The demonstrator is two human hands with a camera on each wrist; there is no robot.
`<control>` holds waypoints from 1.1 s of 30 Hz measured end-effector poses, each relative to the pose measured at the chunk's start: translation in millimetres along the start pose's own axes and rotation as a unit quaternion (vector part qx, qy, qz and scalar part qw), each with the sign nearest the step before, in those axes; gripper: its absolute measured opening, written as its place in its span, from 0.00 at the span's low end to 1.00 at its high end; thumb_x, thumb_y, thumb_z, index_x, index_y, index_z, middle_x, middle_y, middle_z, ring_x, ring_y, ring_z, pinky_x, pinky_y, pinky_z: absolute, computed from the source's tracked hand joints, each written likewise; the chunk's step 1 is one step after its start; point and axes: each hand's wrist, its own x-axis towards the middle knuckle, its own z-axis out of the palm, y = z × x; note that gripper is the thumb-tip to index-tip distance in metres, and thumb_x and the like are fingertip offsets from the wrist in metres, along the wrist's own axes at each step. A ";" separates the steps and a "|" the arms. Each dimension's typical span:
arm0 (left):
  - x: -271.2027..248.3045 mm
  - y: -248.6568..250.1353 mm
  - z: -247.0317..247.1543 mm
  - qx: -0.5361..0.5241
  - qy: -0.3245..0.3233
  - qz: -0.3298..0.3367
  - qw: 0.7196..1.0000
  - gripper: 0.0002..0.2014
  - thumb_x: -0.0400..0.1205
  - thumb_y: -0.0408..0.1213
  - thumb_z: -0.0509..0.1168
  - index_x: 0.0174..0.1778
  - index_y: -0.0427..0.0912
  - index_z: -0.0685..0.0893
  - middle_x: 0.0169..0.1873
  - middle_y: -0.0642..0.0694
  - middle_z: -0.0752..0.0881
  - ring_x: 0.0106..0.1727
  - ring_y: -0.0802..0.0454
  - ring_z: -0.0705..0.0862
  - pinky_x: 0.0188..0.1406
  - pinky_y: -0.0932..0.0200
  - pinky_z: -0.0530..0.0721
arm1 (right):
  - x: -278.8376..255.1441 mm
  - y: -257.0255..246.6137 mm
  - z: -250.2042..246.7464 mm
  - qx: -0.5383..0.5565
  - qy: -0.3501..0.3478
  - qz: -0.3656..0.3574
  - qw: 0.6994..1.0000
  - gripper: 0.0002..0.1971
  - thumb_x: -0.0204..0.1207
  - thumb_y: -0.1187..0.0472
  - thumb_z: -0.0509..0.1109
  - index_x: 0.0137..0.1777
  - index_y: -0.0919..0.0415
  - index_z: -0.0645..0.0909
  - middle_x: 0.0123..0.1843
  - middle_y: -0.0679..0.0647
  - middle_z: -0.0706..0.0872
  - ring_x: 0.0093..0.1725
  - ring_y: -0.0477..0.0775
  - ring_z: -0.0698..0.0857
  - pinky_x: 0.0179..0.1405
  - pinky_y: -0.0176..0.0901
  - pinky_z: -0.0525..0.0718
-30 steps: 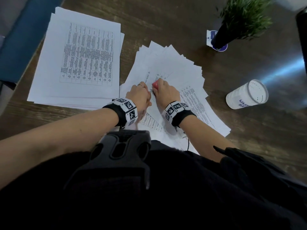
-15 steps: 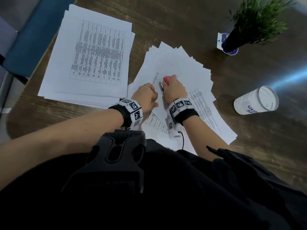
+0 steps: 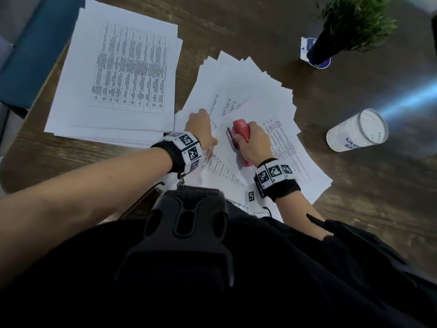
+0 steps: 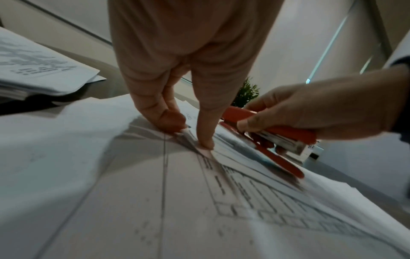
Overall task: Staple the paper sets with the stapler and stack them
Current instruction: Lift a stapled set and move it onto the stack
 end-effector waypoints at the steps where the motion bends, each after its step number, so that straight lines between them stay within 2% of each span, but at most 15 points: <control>1: 0.8 0.5 -1.3 -0.003 -0.005 -0.006 1.000 0.28 0.69 0.40 0.81 0.60 0.32 0.78 0.55 0.36 0.85 0.57 0.41 0.84 0.59 0.47 0.84 | -1.5 -0.2 2.5 -0.013 -0.001 -0.010 1.000 0.18 0.82 0.55 0.67 0.66 0.65 0.73 0.60 0.64 0.81 0.56 0.63 0.81 0.52 0.47 0.76; 4: 4.1 -0.3 -4.7 -0.008 0.000 -0.017 1.000 0.16 0.73 0.42 0.79 0.49 0.34 0.89 0.48 0.41 0.90 0.55 0.46 0.87 0.59 0.50 0.85 | -4.9 -3.7 7.9 -0.061 -0.007 -0.029 0.998 0.18 0.83 0.53 0.64 0.66 0.65 0.72 0.60 0.64 0.79 0.55 0.63 0.81 0.51 0.51 0.78; 6: 5.9 0.7 -3.8 -0.013 0.002 -0.029 0.999 0.14 0.72 0.42 0.79 0.44 0.35 0.90 0.45 0.42 0.91 0.51 0.46 0.88 0.56 0.51 0.87 | -5.9 -6.3 10.3 -0.088 0.005 -0.040 0.995 0.18 0.84 0.52 0.63 0.66 0.64 0.72 0.59 0.62 0.79 0.53 0.62 0.81 0.47 0.50 0.77; 10: 5.7 6.7 1.8 0.017 0.001 -0.042 0.999 0.13 0.75 0.39 0.77 0.48 0.33 0.88 0.48 0.38 0.89 0.49 0.42 0.88 0.48 0.52 0.87 | -5.9 -8.4 14.4 -0.116 0.020 -0.078 0.990 0.17 0.84 0.51 0.63 0.66 0.60 0.72 0.59 0.58 0.79 0.51 0.60 0.82 0.42 0.48 0.74; 14: 5.6 11.2 6.8 0.056 -0.001 -0.028 0.998 0.09 0.81 0.35 0.70 0.53 0.33 0.85 0.53 0.36 0.88 0.54 0.39 0.87 0.42 0.56 0.79 | 0.7 -9.6 12.9 -0.138 0.010 -0.097 0.986 0.18 0.83 0.51 0.64 0.69 0.56 0.72 0.60 0.56 0.80 0.54 0.60 0.82 0.42 0.49 0.76; 16: 6.7 12.4 6.2 0.068 -0.008 -0.027 0.997 0.06 0.81 0.34 0.70 0.50 0.35 0.85 0.55 0.37 0.88 0.56 0.40 0.87 0.43 0.58 0.78 | 3.7 -9.2 12.3 -0.159 0.002 -0.100 0.982 0.19 0.83 0.50 0.64 0.70 0.55 0.70 0.61 0.57 0.79 0.55 0.61 0.82 0.41 0.49 0.75; 17: 6.9 11.7 5.0 0.068 -0.013 -0.023 0.997 0.05 0.80 0.35 0.71 0.45 0.37 0.84 0.54 0.38 0.88 0.56 0.41 0.87 0.42 0.60 0.77 | 3.8 -9.2 13.5 -0.174 -0.001 -0.100 0.980 0.19 0.84 0.50 0.62 0.71 0.56 0.69 0.61 0.58 0.79 0.55 0.62 0.82 0.41 0.49 0.75; 19: 8.5 9.1 2.1 0.075 -0.030 -0.020 0.997 0.12 0.78 0.39 0.73 0.36 0.40 0.77 0.52 0.39 0.88 0.54 0.43 0.87 0.41 0.60 0.77 | 2.6 -10.7 16.9 -0.208 -0.002 -0.100 0.973 0.20 0.85 0.49 0.59 0.72 0.59 0.66 0.61 0.61 0.78 0.54 0.65 0.82 0.39 0.51 0.76; 22: 10.6 3.7 -1.6 0.064 -0.035 -0.031 0.997 0.15 0.74 0.44 0.76 0.44 0.36 0.84 0.48 0.39 0.89 0.48 0.46 0.86 0.33 0.58 0.78 | 2.2 -12.8 18.1 -0.247 -0.007 -0.101 0.964 0.21 0.86 0.49 0.57 0.72 0.61 0.64 0.60 0.62 0.78 0.51 0.65 0.83 0.37 0.51 0.74; 23: 11.1 2.8 -2.4 0.060 -0.032 -0.037 0.997 0.17 0.74 0.45 0.77 0.48 0.35 0.86 0.48 0.40 0.89 0.48 0.46 0.87 0.35 0.57 0.80 | 3.3 -12.0 16.2 -0.251 -0.014 -0.102 0.963 0.21 0.86 0.49 0.57 0.72 0.60 0.64 0.60 0.61 0.78 0.51 0.65 0.83 0.38 0.51 0.73; 25: 13.4 1.5 -2.1 0.057 -0.027 -0.045 0.997 0.20 0.72 0.46 0.78 0.51 0.35 0.86 0.49 0.41 0.89 0.52 0.46 0.87 0.44 0.55 0.85 | 6.2 -9.3 11.4 -0.247 -0.023 -0.107 0.963 0.21 0.86 0.49 0.58 0.73 0.58 0.64 0.60 0.61 0.78 0.52 0.64 0.82 0.39 0.51 0.73; 27: 15.1 1.5 -2.4 0.058 -0.017 -0.046 0.997 0.22 0.72 0.48 0.79 0.53 0.36 0.87 0.50 0.42 0.89 0.55 0.46 0.86 0.50 0.55 0.86 | 8.4 -7.8 8.0 -0.242 -0.022 -0.115 0.963 0.20 0.85 0.49 0.60 0.72 0.56 0.65 0.59 0.61 0.78 0.55 0.64 0.81 0.40 0.51 0.74; 29: 14.9 2.1 -2.7 0.056 -0.011 -0.048 0.997 0.22 0.71 0.49 0.79 0.53 0.37 0.87 0.50 0.42 0.89 0.54 0.47 0.87 0.50 0.55 0.85 | 7.7 -7.8 8.1 -0.235 -0.011 -0.113 0.965 0.19 0.85 0.49 0.61 0.72 0.55 0.66 0.59 0.61 0.78 0.55 0.63 0.80 0.41 0.51 0.74; 33: 16.6 0.0 1.2 0.048 -0.013 -0.064 0.997 0.22 0.69 0.47 0.81 0.51 0.36 0.86 0.48 0.42 0.89 0.51 0.46 0.87 0.49 0.54 0.87 | 2.3 -14.8 17.8 -0.241 0.002 -0.085 0.967 0.19 0.86 0.48 0.58 0.68 0.61 0.66 0.56 0.60 0.81 0.46 0.62 0.82 0.37 0.50 0.72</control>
